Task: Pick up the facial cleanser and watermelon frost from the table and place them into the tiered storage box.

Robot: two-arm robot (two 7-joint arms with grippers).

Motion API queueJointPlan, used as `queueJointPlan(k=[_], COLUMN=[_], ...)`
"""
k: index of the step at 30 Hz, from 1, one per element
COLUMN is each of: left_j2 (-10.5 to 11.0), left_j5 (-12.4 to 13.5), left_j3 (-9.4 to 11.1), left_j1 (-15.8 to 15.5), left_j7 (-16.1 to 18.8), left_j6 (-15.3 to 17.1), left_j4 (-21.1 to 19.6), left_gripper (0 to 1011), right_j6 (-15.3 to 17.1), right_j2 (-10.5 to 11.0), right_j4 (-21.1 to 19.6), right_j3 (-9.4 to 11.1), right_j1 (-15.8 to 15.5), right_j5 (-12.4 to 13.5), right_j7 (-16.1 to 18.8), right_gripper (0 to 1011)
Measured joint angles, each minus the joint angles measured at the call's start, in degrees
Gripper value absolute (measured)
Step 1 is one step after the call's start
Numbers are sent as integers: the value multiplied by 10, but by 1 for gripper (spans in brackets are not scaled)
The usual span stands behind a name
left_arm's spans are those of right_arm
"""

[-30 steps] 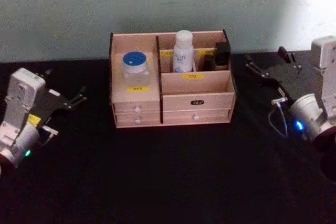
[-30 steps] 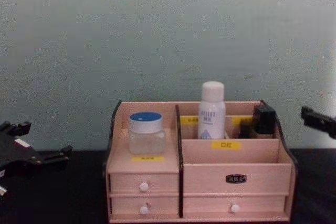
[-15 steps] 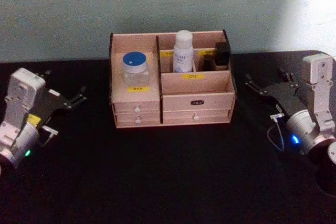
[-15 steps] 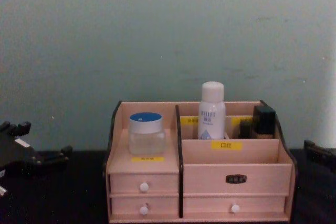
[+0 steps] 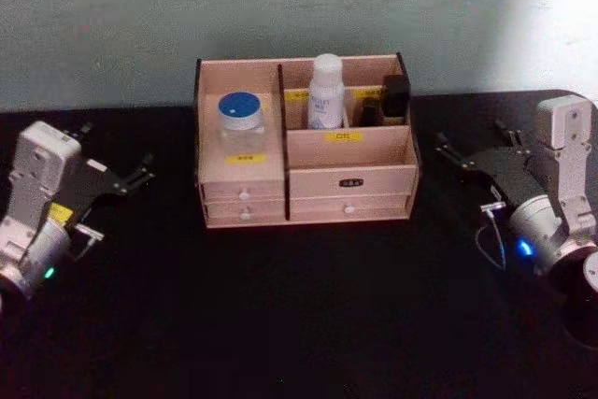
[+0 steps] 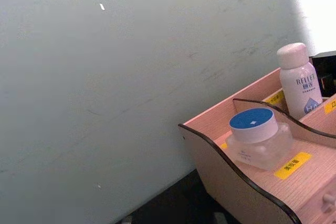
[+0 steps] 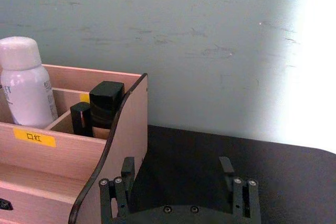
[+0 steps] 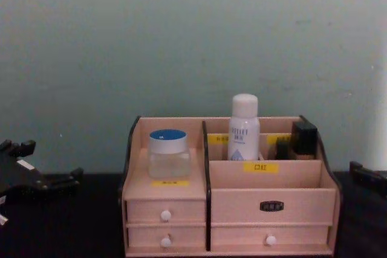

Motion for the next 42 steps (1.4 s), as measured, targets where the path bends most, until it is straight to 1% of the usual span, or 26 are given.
queueJointPlan(k=[42], left_j2=[0], left_j5=[0], left_j3=[0], left_j1=[0], left_j7=[0], left_j6=[0], left_j4=[0], left_gripper=[1001], right_j6=[-1], right_j2=[1], right_j4=[-1], right_j3=[-1], right_j1=[0], right_j5=[2], right_j7=[0], right_gripper=[1000])
